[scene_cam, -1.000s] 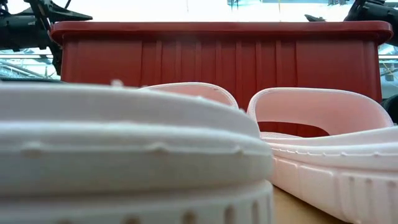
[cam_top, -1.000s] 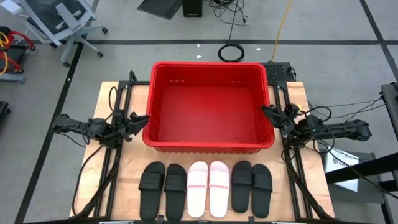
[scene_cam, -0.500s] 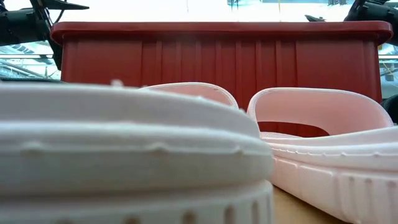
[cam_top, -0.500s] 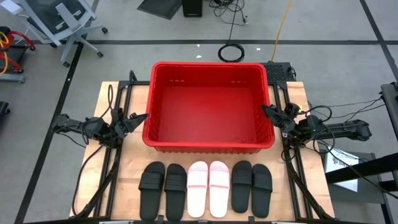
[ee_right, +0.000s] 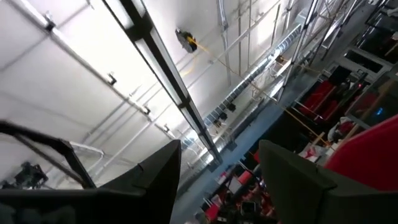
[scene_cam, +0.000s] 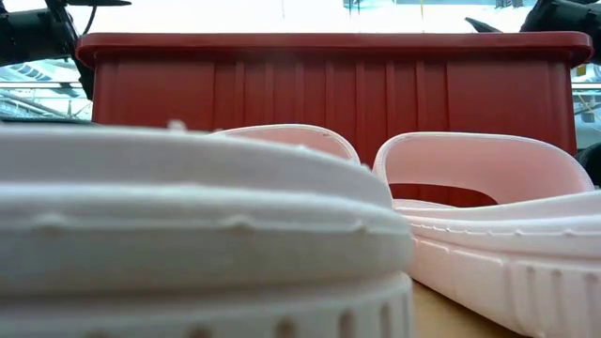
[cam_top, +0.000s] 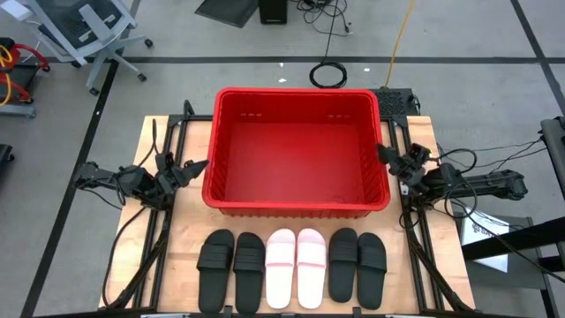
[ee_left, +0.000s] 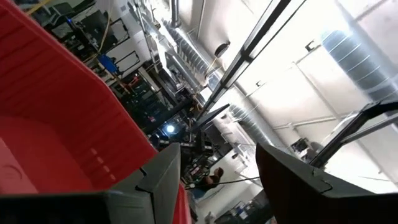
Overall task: Pick and place slides into bin
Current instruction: Put the black slides into the red bin
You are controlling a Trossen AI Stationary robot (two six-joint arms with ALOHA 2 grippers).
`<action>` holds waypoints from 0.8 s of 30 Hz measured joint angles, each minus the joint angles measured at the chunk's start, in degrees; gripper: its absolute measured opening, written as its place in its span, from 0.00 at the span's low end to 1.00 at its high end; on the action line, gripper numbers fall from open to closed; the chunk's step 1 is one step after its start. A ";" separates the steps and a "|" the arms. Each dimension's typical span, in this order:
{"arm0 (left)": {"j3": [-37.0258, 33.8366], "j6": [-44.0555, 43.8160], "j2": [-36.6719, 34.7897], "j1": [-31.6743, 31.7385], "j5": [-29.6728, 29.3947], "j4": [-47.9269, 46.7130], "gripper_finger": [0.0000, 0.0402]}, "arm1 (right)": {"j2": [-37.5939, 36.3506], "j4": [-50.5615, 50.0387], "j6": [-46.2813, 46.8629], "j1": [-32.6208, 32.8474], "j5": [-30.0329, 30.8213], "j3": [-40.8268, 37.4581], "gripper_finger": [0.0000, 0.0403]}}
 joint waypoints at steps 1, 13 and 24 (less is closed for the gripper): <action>0.00 -0.67 0.02 0.00 0.01 0.15 0.51 | 0.00 0.63 0.36 0.00 0.76 0.00 0.51; 0.00 -1.65 0.02 0.00 -2.42 1.68 0.51 | 0.00 4.01 1.13 0.00 4.19 0.00 0.51; 0.00 -2.12 0.02 0.01 -4.13 1.03 0.51 | 0.01 5.14 -0.47 0.09 3.90 2.63 0.51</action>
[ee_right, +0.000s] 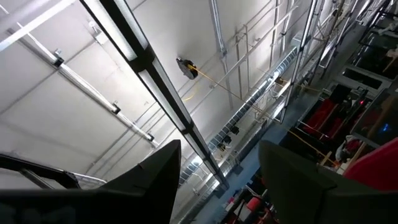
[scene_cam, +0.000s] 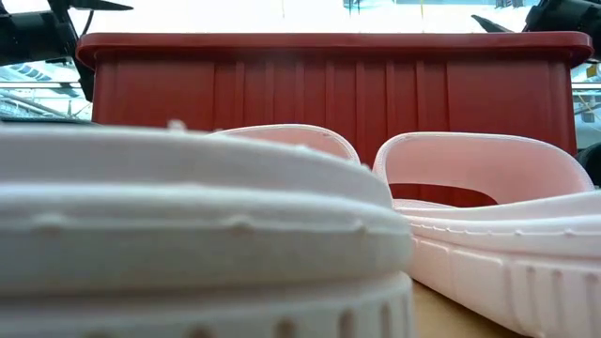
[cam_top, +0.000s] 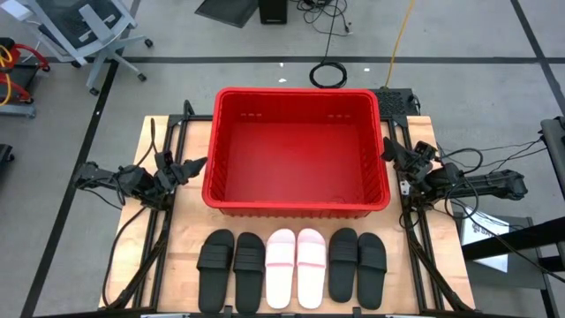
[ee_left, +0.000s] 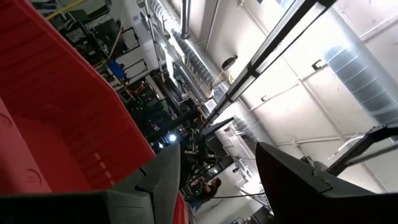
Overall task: Pick and place slides into bin
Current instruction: Put the black slides into the red bin
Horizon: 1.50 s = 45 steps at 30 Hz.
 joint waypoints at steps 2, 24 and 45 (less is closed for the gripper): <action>0.00 -1.27 0.00 0.00 -0.29 0.24 0.51 | 0.02 -0.38 -1.28 0.00 -0.93 0.96 0.51; 8.45 2.83 0.96 0.00 3.75 11.08 0.51 | 18.68 -0.23 -16.63 0.04 -18.76 34.38 0.51; 59.37 26.50 41.72 0.00 26.83 1.97 0.51 | 39.34 -10.47 -23.77 3.46 -37.83 68.67 0.51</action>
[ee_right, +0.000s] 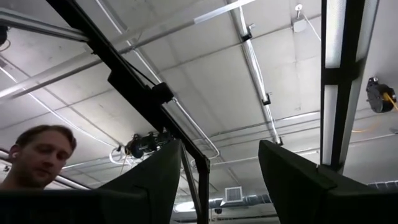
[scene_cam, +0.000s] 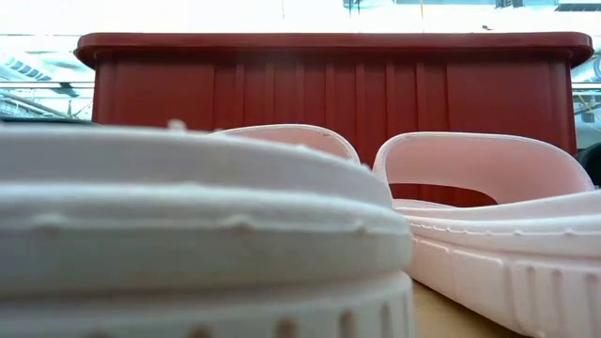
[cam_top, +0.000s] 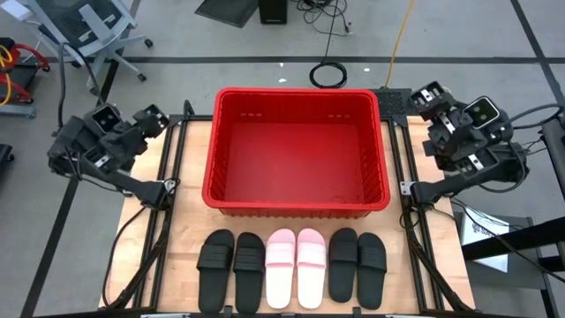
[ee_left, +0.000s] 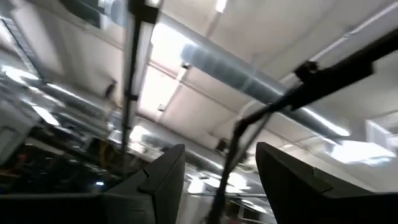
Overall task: Pick and place slides into bin
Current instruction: Put the black slides into the red bin
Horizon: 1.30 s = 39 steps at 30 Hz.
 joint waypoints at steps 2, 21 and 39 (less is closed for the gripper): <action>3.91 -1.14 3.13 0.00 3.58 0.02 0.51 | 2.06 -0.15 -1.08 1.14 -0.02 2.11 0.51; 32.10 -10.56 26.37 -4.91 26.75 -8.44 0.51 | 16.23 -0.04 -9.48 16.16 0.37 13.02 0.51; 52.48 14.62 41.09 -24.06 0.81 -34.73 0.51 | 19.98 -8.46 -10.20 29.93 5.38 14.81 0.51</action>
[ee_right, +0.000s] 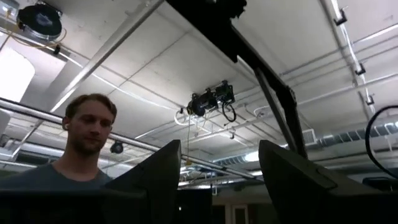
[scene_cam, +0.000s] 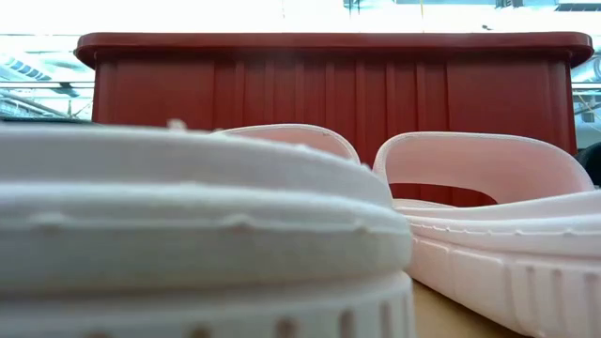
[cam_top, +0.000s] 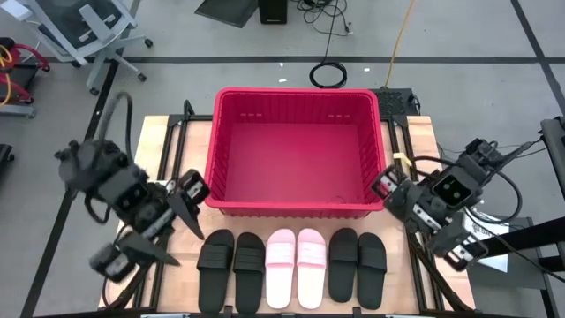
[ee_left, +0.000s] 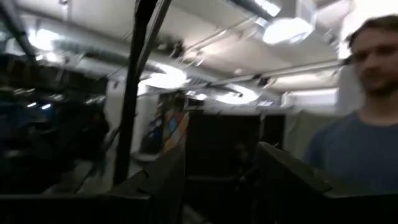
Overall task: Pick and place slides into bin
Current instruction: Put the black slides into the red bin
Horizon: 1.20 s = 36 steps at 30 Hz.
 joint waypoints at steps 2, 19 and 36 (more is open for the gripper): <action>2.39 2.12 1.58 -2.43 -5.87 -4.74 0.51 | 0.13 -0.81 0.17 0.34 0.02 -0.01 0.51; 6.96 -10.00 9.47 -16.89 -34.82 -28.19 0.51 | 0.11 -12.56 -0.04 -0.10 13.66 -0.02 0.51; 6.91 -40.59 18.60 -17.32 -13.11 -68.63 0.51 | 0.68 -21.24 0.57 -4.30 19.52 -0.11 0.51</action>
